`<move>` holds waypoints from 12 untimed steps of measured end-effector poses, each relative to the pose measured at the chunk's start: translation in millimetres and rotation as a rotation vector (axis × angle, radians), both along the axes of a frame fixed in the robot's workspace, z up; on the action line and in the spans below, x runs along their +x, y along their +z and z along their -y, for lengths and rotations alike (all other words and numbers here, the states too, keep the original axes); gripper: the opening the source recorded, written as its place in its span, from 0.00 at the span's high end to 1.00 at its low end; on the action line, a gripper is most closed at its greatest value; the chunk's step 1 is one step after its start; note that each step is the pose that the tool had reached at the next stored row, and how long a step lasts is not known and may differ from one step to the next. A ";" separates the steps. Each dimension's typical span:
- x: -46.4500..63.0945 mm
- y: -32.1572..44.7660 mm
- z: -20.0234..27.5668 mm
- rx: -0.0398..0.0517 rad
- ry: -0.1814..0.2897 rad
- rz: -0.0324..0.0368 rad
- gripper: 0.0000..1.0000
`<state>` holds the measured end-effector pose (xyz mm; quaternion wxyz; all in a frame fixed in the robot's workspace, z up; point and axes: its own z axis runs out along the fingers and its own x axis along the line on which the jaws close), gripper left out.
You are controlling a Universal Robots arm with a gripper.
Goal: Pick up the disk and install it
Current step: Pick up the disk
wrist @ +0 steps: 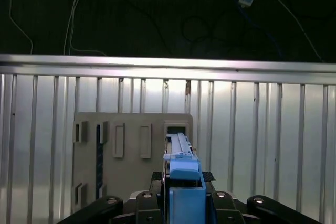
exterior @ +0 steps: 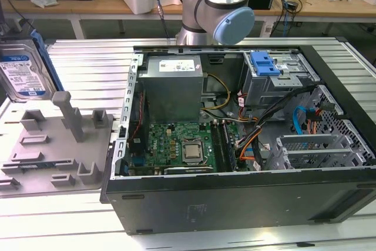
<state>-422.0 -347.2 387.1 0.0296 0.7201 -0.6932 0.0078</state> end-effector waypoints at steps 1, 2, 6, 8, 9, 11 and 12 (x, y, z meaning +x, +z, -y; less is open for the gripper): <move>0.0 1.4 0.0 0.0000 0.000 0.0000 0.63; 0.0 2.8 0.0 0.0000 0.000 0.0000 0.63; 0.0 8.5 -0.1 0.0000 0.001 0.0000 0.63; 0.0 13.7 -0.2 -0.0001 0.001 0.0000 0.63; 0.0 15.1 -0.3 -0.0001 0.001 -0.0001 0.63; 0.0 18.3 -0.3 0.0000 0.001 0.0000 0.63; 0.0 19.8 -0.4 -0.0001 0.002 -0.0001 0.63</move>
